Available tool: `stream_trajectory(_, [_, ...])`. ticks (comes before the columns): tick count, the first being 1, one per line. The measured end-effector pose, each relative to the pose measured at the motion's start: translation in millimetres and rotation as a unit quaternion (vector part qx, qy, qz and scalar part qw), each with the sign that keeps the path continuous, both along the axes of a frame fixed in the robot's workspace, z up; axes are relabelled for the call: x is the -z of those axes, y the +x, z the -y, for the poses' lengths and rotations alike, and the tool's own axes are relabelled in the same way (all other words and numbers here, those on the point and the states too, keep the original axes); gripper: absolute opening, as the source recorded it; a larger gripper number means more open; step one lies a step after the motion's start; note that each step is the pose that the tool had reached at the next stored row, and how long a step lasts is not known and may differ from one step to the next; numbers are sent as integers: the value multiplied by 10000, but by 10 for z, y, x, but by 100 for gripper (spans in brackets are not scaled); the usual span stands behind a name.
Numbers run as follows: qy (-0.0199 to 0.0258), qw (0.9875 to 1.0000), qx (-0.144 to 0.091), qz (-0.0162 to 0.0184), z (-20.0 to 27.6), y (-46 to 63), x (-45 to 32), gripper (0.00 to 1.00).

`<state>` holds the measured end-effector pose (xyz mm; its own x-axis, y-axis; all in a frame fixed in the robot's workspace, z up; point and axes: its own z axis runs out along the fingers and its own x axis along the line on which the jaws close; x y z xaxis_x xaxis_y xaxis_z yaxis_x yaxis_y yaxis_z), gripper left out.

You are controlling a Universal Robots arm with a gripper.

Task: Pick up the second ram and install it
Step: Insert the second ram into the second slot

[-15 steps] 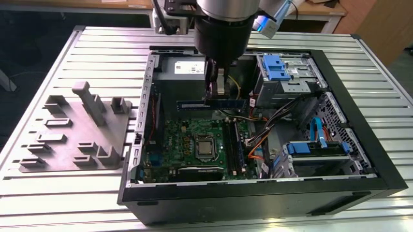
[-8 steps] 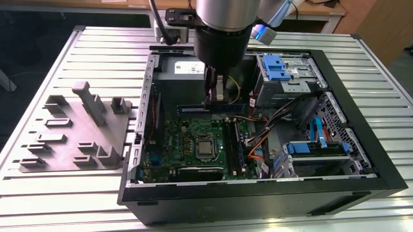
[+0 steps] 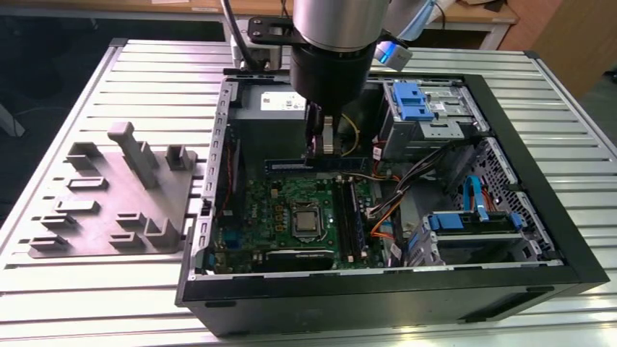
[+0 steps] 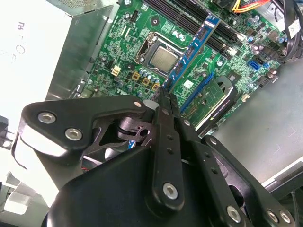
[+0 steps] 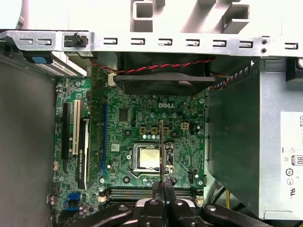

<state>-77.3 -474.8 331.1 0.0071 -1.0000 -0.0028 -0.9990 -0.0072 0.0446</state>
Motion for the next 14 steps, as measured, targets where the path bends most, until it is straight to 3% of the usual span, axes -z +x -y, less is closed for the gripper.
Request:
stream_trajectory(10, [0,10000,2,0,0,1,0,11])
stream_trajectory(14, [0,9997,255,0,0,1,6,11])
